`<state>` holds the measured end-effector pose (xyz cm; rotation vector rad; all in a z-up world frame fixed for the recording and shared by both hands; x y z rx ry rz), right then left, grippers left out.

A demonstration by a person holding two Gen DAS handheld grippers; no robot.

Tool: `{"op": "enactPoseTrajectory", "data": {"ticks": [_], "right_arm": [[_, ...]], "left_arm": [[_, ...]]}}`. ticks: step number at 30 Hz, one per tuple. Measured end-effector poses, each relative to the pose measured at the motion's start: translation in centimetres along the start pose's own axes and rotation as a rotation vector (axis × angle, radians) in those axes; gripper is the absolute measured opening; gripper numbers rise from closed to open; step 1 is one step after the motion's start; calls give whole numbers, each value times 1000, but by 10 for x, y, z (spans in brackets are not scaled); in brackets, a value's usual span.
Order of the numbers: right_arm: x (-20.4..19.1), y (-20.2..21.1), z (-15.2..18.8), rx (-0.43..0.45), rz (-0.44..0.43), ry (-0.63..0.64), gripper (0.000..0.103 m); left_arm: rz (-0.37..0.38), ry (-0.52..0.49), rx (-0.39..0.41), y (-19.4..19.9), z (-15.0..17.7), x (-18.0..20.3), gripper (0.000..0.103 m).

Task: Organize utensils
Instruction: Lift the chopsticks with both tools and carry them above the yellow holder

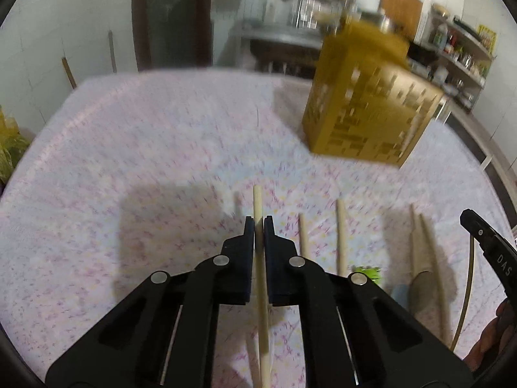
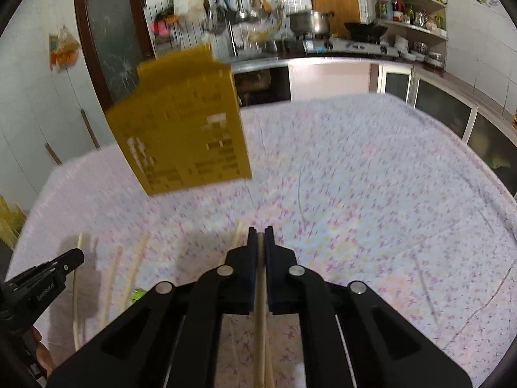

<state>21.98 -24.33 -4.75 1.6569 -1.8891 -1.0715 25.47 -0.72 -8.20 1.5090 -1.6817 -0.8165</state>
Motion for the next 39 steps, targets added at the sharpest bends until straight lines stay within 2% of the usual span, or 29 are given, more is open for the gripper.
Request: {"op": "enactPoseTrajectory", "data": {"ticks": [6, 12, 15, 21, 25, 31, 39], "right_arm": [[2, 53, -4, 146, -48, 10, 5], [5, 99, 2, 273, -78, 39, 5], [5, 113, 8, 301, -90, 55, 5], [3, 132, 26, 349, -77, 92, 5], [1, 150, 31, 398, -85, 98, 5], [-4, 173, 25, 457, -100, 111, 5], [-11, 183, 9, 493, -114, 117, 5]], "left_arm": [[-4, -16, 192, 63, 7, -4, 5], [-7, -18, 308, 105, 18, -13, 5], [-12, -18, 351, 121, 29, -14, 5], [-26, -32, 393, 133, 45, -16, 5], [-20, -28, 387, 135, 50, -19, 5], [-11, -18, 413, 146, 50, -20, 5], [-3, -27, 467, 168, 42, -14, 5]]}}
Point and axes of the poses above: each gripper's, at about its wrist camera, not at the fingertips, and y roughly against the way its jaws point, x to its right, z to its underside, the point moved 8 cm from there along -y, roughly the way its jaws point, and after that the axes turned 10 degrees about -x, right-handed, at the moved point
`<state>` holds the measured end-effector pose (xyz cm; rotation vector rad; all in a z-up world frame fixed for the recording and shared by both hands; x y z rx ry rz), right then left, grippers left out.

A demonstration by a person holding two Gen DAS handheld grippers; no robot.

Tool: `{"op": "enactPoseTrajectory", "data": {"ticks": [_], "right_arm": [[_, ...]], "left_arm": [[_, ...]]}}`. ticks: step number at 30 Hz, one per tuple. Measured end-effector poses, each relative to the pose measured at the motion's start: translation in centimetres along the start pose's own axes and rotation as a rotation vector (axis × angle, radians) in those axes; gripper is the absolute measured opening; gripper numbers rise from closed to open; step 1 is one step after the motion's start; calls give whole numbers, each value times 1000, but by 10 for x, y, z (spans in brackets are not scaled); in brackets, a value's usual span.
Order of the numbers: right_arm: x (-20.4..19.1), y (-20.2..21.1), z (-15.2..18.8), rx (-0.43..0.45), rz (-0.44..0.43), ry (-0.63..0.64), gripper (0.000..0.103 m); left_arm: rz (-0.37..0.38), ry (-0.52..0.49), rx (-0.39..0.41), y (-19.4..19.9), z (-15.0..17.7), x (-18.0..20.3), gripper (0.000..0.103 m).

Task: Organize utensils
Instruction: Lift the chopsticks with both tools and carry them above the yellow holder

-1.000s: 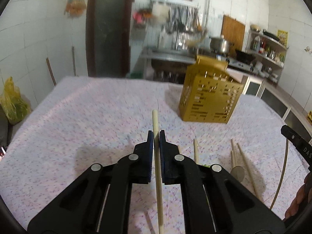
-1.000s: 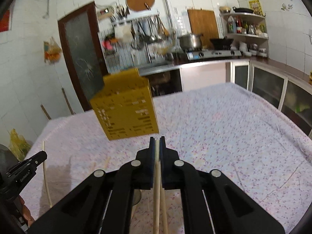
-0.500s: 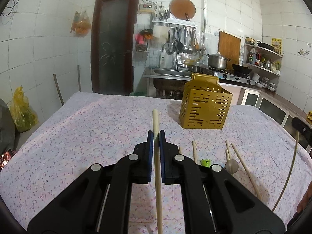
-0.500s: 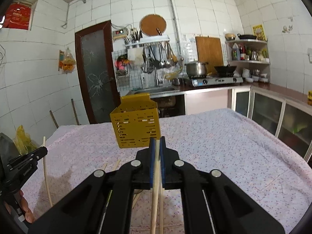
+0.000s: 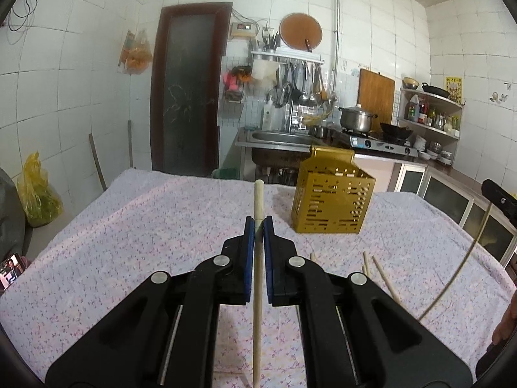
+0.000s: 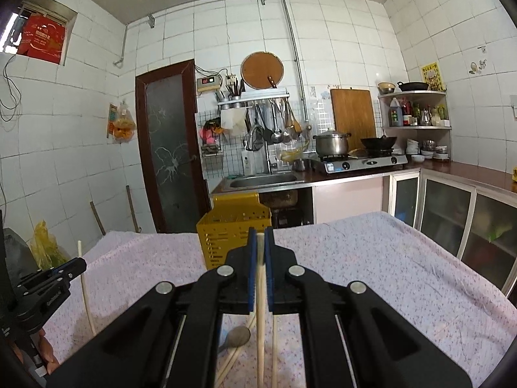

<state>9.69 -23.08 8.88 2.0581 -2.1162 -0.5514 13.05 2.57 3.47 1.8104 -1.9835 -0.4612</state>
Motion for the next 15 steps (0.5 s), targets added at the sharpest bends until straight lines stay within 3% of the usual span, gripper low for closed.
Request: {"op": "enactPoseTrajectory", "data": {"ticks": [15], "right_arm": [[-9, -17, -60, 66, 1, 38, 5]], "left_arm": [[9, 2, 76, -1, -70, 10, 5]]}}
Point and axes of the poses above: each gripper's, at about its wrist camera, not at the fingertips, and y roughly against the way its jaws point, x to its right, z to its underside, the point moved 8 cm from there along -y, roughly the way its jaws point, and after that the axes turned 10 degrees about -x, right-handed, at the moved point
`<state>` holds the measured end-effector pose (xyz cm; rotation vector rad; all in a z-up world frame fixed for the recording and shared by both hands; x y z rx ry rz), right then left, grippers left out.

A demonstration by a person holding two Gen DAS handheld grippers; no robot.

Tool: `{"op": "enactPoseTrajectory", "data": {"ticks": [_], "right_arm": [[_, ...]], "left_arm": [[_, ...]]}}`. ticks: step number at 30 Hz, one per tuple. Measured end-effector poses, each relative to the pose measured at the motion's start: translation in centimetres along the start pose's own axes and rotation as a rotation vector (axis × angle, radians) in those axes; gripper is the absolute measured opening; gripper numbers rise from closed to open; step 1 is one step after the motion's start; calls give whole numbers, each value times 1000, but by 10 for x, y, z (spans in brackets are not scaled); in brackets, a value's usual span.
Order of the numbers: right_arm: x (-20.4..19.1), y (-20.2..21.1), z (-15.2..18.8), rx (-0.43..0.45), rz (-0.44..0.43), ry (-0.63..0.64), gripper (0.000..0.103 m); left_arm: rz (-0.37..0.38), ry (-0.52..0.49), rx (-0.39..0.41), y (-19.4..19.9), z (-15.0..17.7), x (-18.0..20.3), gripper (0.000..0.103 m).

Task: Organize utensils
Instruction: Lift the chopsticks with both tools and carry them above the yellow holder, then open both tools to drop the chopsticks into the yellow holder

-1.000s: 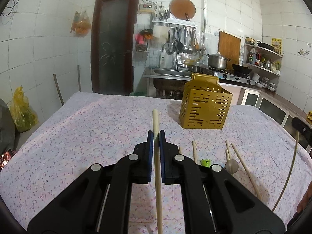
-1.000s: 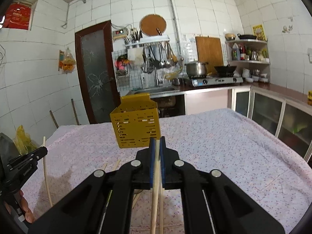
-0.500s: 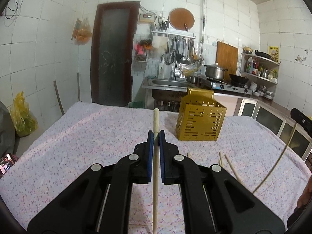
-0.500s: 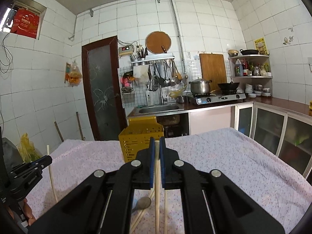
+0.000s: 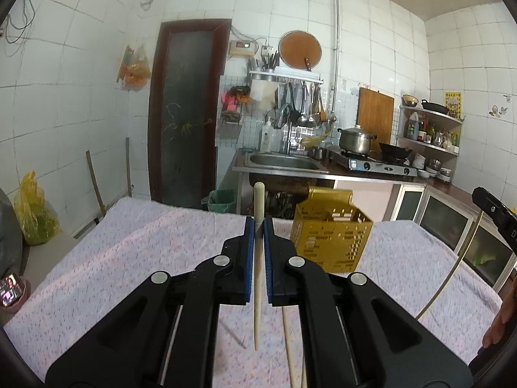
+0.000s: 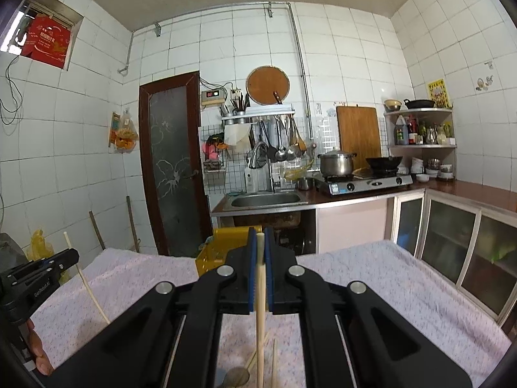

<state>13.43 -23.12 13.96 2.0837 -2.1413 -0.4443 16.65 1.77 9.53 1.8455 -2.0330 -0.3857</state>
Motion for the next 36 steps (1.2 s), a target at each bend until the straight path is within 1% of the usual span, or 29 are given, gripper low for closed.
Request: {"op": "enactPoseTrajectory", "data": {"ticks": [2, 4, 5, 6, 7, 8, 9, 10, 11, 14, 17, 19, 23, 25, 26, 31, 34, 36], "right_arm": [[-1, -4, -12, 10, 3, 5, 5], [-3, -9, -27, 25, 6, 11, 5], [-3, -13, -39, 37, 8, 14, 5], [-3, -15, -45, 45, 8, 14, 5], [-3, -18, -58, 62, 11, 14, 5], [-4, -22, -69, 76, 12, 14, 5], [-5, -25, -76, 85, 15, 15, 5], [-5, -33, -89, 98, 18, 18, 5], [-6, -40, -100, 106, 21, 22, 5], [-11, -63, -125, 124, 25, 28, 5], [-14, -93, -144, 140, 29, 28, 5], [-15, -111, -151, 148, 31, 27, 5], [-13, -158, -155, 143, 31, 17, 5], [-10, -185, -149, 120, 23, 9, 5], [-9, -197, -142, 103, 15, 3, 5], [-1, -241, -101, 6, 9, 2, 5], [6, -254, -77, -58, 8, 4, 5], [9, -257, -69, -98, 6, 8, 6]], "left_arm": [[11, -3, 14, -1, -14, 4, 5], [31, 3, 35, -2, -35, 9, 5], [40, 4, 44, -3, -43, 12, 5], [51, 4, 61, -4, -58, 17, 5], [57, 2, 73, -7, -70, 21, 5], [62, 1, 81, -8, -78, 25, 5], [70, 0, 98, -12, -94, 31, 5], [75, 0, 106, -15, -102, 35, 5], [84, 0, 127, -20, -117, 41, 5], [105, 5, 153, -39, -148, 54, 5], [138, 19, 156, -66, -169, 65, 5], [146, 13, 160, -82, -176, 72, 5], [149, -8, 157, -127, -183, 87, 5], [154, -7, 131, -149, -177, 89, 5], [157, -3, 107, -165, -171, 90, 5], [128, -7, 17, -215, -136, 86, 5], [103, -24, -32, -231, -119, 84, 5], [86, -34, -63, -233, -111, 82, 9]]}}
Point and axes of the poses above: each gripper's, at about its wrist camera, not at the fingertips, and y roughly against the way its jaws point, x to its right, z to its underside, the point moved 8 cm from there along -y, roughly the way its jaws point, and after that the axes turned 10 degrees about -x, right-handed, at the moved point
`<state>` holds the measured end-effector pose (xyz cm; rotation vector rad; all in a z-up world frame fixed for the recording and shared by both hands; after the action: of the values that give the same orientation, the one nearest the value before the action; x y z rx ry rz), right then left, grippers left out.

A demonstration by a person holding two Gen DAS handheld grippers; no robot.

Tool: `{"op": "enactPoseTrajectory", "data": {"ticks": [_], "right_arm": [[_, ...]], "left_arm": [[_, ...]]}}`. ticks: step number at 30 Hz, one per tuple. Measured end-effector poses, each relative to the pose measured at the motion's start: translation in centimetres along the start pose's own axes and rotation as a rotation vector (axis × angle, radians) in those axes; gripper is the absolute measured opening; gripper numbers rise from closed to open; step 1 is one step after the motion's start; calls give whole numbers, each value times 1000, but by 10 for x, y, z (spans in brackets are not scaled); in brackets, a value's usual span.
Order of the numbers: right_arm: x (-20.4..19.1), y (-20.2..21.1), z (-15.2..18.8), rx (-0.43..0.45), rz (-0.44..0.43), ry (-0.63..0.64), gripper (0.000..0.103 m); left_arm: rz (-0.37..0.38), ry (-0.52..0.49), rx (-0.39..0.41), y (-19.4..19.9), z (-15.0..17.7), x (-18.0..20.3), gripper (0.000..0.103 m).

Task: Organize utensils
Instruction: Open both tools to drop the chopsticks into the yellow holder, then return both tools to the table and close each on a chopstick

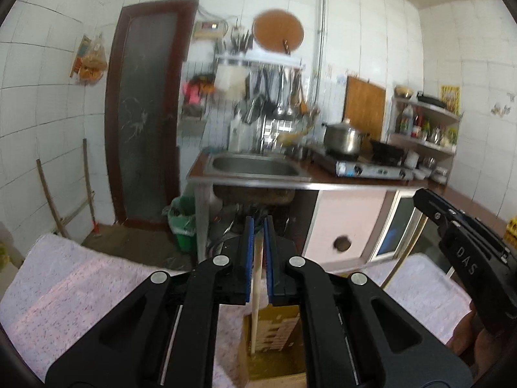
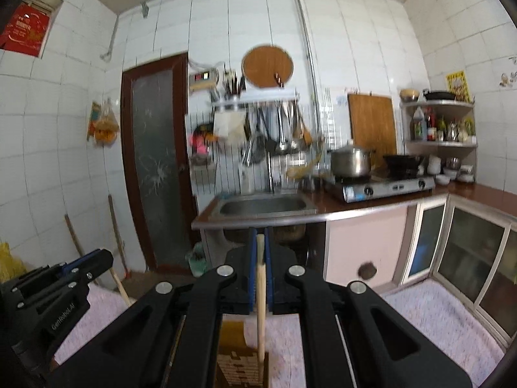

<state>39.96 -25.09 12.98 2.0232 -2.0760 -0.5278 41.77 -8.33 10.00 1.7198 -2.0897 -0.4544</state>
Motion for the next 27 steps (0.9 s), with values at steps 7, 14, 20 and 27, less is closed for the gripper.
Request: {"op": "enactPoseTrajectory", "data": {"ticks": [7, 14, 20, 27], "right_arm": [[20, 53, -5, -10, 67, 18, 70], [38, 116, 14, -41, 126, 20, 82], [39, 141, 63, -103, 149, 49, 85], [40, 145, 131, -204, 146, 46, 85]], "left_arm": [[-58, 19, 59, 67, -7, -22, 90], [-167, 8, 60, 143, 14, -50, 98], [-216, 39, -13, 161, 61, -79, 98], [-254, 57, -127, 148, 125, -102, 98]]}}
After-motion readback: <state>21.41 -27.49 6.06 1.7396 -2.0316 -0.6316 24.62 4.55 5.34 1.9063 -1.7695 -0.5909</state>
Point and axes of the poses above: each gripper's, at about its wrist camera, not at the fingertips, and y roughly against the way its jaws point, x to its right, z to its underside, the point moved 8 cm from there along -y, roughly the way its jaws point, and after that the axes turned 10 degrees about -x, right-handed, at the moved point
